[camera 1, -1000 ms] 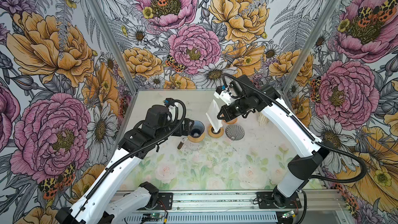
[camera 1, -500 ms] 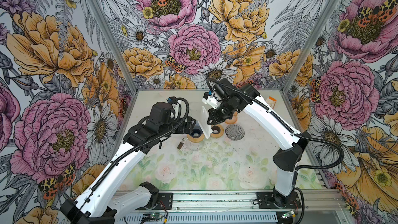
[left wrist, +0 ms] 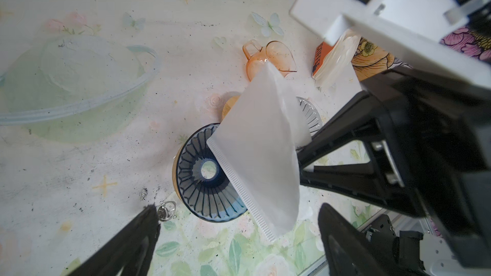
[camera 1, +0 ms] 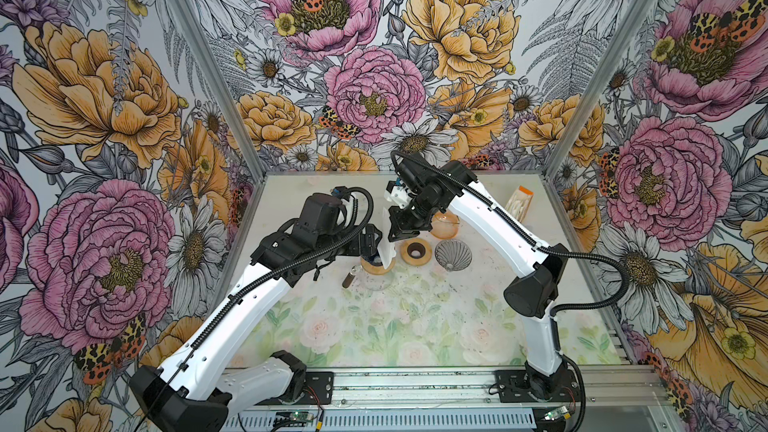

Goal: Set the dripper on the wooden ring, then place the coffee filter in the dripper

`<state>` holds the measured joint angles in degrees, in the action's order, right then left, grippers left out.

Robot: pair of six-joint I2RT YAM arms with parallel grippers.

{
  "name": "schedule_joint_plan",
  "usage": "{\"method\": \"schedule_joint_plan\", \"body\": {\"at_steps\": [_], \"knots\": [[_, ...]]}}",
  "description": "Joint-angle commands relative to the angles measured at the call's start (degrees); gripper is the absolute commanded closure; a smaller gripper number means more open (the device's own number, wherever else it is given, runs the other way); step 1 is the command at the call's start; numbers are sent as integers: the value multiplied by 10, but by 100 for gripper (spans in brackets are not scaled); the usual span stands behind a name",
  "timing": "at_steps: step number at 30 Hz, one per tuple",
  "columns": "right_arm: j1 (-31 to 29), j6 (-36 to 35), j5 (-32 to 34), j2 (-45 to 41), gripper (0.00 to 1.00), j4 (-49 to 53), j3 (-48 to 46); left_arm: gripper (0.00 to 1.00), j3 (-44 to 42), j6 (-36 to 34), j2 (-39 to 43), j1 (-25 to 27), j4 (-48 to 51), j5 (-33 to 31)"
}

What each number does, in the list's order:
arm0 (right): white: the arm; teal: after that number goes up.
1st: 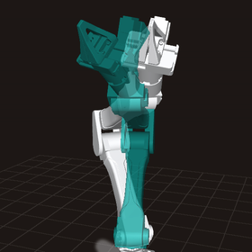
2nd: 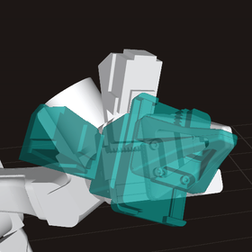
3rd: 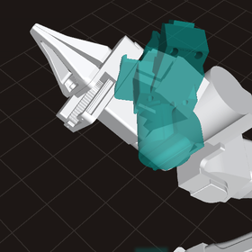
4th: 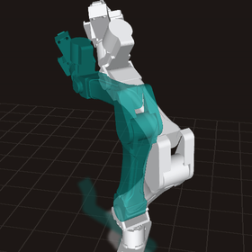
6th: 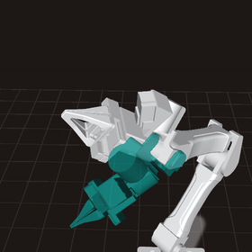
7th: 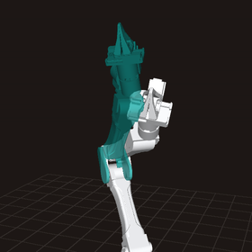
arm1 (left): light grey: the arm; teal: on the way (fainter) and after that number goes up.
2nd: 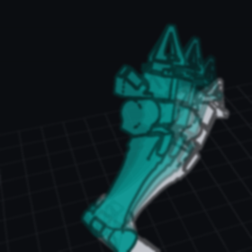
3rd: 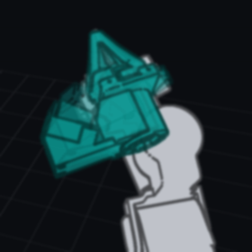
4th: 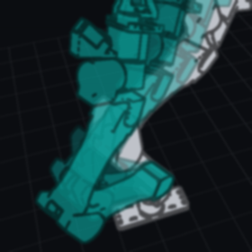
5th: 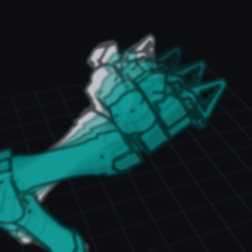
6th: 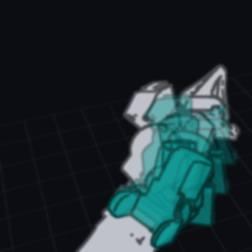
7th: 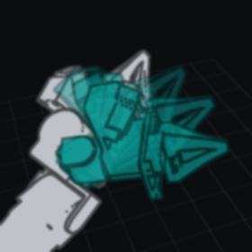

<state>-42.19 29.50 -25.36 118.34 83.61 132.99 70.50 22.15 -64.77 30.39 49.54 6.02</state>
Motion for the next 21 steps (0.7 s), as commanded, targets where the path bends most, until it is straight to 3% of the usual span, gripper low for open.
{"method": "schedule_joint_plan", "body": {"at_steps": [1,5,10,21], "knots": [[-6,23,4,12,100,5,19,7,9,9,-7,-8,-17,15],[-9,28,-5,15,100,-4,19,8,2,21,-15,-13,-35,19],[-9,36,-16,26,100,-10,19,9,-22,46,-11,-34,-94,81],[-8,42,-14,26,99,-25,19,17,-32,35,-18,-59,-92,108]]}}
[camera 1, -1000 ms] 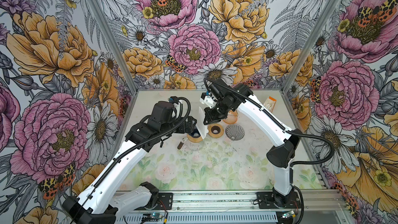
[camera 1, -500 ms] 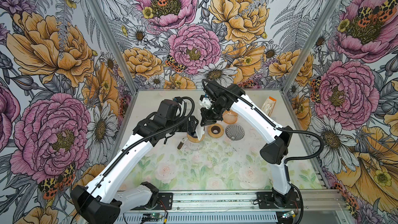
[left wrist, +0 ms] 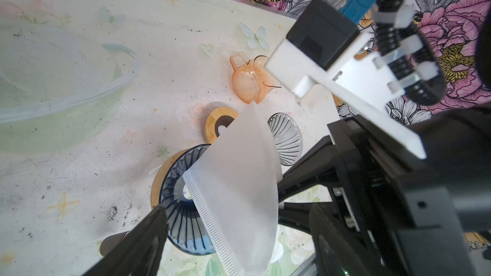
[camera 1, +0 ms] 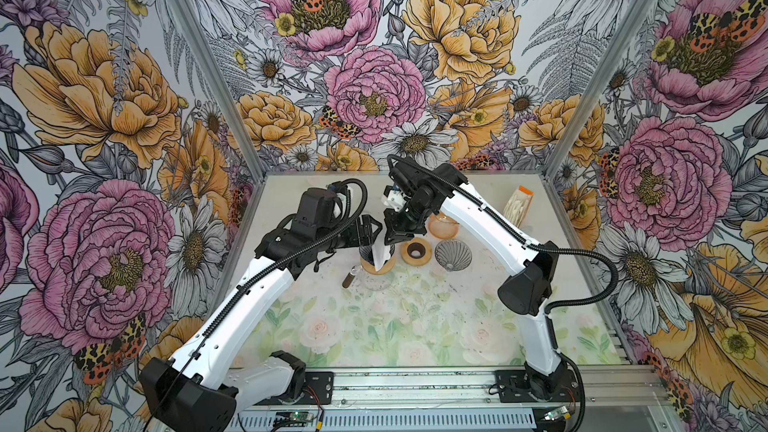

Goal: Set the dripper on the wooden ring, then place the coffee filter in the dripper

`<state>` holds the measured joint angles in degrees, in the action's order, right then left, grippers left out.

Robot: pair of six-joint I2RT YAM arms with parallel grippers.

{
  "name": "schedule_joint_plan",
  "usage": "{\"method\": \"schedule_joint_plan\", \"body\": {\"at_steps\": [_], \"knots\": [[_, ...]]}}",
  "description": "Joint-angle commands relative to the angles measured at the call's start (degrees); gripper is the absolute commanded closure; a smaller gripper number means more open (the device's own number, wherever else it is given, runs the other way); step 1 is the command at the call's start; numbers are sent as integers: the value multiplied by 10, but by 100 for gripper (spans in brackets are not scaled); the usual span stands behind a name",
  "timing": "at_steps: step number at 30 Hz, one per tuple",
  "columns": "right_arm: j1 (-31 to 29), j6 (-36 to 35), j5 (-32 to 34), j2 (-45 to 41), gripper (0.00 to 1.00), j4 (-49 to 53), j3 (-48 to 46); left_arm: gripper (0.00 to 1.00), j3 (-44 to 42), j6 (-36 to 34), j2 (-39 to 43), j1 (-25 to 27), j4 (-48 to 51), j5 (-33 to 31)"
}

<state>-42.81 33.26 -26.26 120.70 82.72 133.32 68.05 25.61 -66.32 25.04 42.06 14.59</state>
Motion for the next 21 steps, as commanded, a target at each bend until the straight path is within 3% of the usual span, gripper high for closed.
{"method": "schedule_joint_plan", "body": {"at_steps": [1,11,21], "knots": [[-2,5,-5,3,98,-15,16,17,-8,1,-6,-4,-18,28],[2,7,-5,9,84,-30,16,20,-17,-3,-14,2,-17,29],[4,11,16,12,79,-36,12,24,-28,-8,-18,-2,-11,14]]}}
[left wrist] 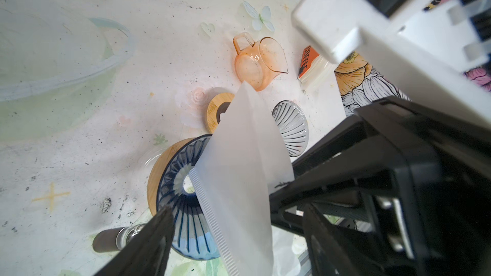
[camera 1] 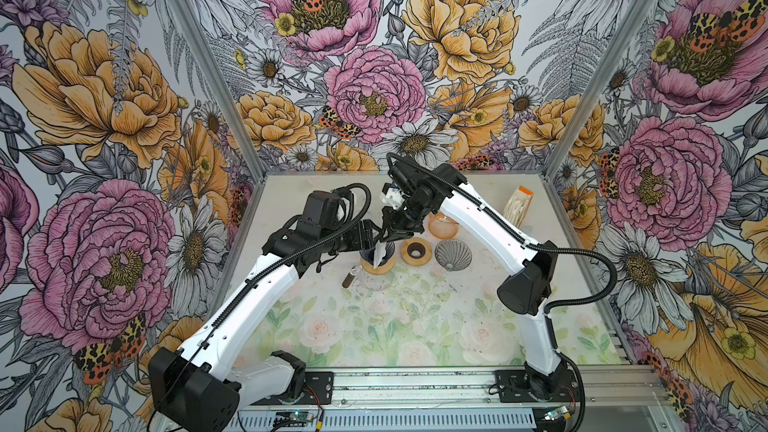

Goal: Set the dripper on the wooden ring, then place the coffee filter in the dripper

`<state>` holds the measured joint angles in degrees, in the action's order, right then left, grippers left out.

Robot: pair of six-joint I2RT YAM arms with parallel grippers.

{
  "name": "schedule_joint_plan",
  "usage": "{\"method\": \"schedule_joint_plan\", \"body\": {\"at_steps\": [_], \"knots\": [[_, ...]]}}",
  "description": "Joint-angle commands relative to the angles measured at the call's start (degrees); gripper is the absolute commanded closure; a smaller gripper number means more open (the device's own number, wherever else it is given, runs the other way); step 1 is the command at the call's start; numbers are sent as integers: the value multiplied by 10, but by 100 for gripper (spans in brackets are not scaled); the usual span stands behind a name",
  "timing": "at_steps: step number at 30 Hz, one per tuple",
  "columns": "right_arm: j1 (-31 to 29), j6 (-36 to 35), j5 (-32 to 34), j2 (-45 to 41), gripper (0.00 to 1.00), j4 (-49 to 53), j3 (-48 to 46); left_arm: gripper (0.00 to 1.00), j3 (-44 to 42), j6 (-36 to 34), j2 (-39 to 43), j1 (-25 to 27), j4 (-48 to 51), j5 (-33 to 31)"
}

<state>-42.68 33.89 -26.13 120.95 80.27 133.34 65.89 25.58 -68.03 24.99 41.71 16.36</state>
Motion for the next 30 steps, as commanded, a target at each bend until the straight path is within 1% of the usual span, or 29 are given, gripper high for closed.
{"method": "schedule_joint_plan", "body": {"at_steps": [1,5,16,26,30], "knots": [[2,4,16,9,79,-12,12,25,-7,-9,-1,-2,-6,-6],[2,1,18,7,73,-16,12,28,-5,-13,-9,-4,-2,-12],[2,-6,39,4,72,-16,8,30,-1,-27,-23,-5,28,-49],[2,-10,68,1,68,-13,-3,31,6,-38,-13,-18,54,-74],[1,-14,92,2,67,-4,-3,31,5,-40,-12,-19,62,-82]]}}
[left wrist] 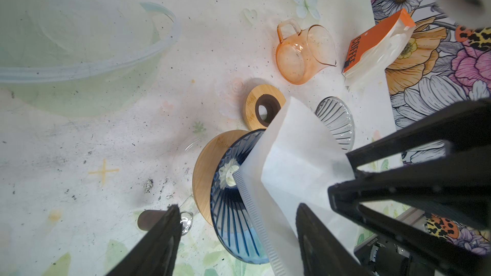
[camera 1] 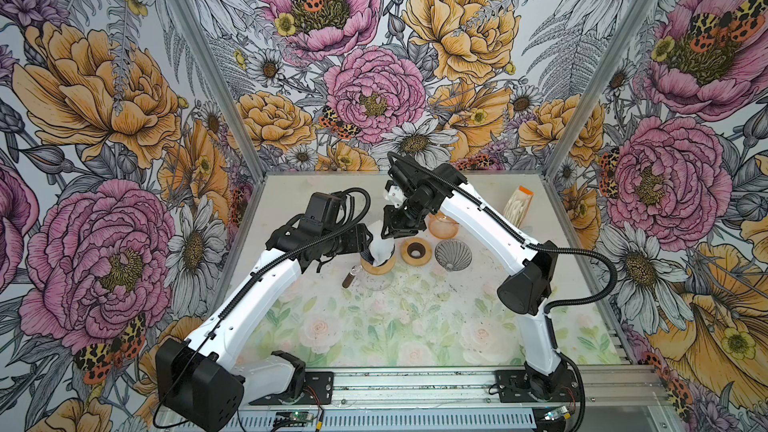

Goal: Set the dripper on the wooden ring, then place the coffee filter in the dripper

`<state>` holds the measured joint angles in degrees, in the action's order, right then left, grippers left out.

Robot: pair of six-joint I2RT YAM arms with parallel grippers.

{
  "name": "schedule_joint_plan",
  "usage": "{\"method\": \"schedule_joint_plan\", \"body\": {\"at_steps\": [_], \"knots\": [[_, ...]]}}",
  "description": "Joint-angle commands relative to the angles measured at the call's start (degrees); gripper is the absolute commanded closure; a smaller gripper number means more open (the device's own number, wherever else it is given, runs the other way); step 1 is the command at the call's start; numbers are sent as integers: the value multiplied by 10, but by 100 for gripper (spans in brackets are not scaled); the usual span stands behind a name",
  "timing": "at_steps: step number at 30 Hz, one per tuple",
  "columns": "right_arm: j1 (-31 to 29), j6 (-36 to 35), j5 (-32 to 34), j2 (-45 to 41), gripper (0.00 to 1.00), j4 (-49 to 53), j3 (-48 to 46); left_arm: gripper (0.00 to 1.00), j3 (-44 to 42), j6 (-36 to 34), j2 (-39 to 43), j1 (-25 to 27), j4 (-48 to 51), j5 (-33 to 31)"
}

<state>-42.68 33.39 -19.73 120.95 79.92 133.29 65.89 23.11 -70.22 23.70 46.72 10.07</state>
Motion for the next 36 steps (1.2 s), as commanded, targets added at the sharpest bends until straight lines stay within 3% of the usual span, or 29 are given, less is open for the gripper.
{"method": "schedule_joint_plan", "body": {"at_steps": [1,21,36], "knots": [[1,-9,35,3,66,4,-2,31,4,-16,10,-7,14,-20],[-25,-17,103,36,61,23,-3,31,-25,-21,21,-11,23,-43],[-25,-13,107,43,62,-18,-24,32,-3,-32,-20,-11,22,-21]]}}
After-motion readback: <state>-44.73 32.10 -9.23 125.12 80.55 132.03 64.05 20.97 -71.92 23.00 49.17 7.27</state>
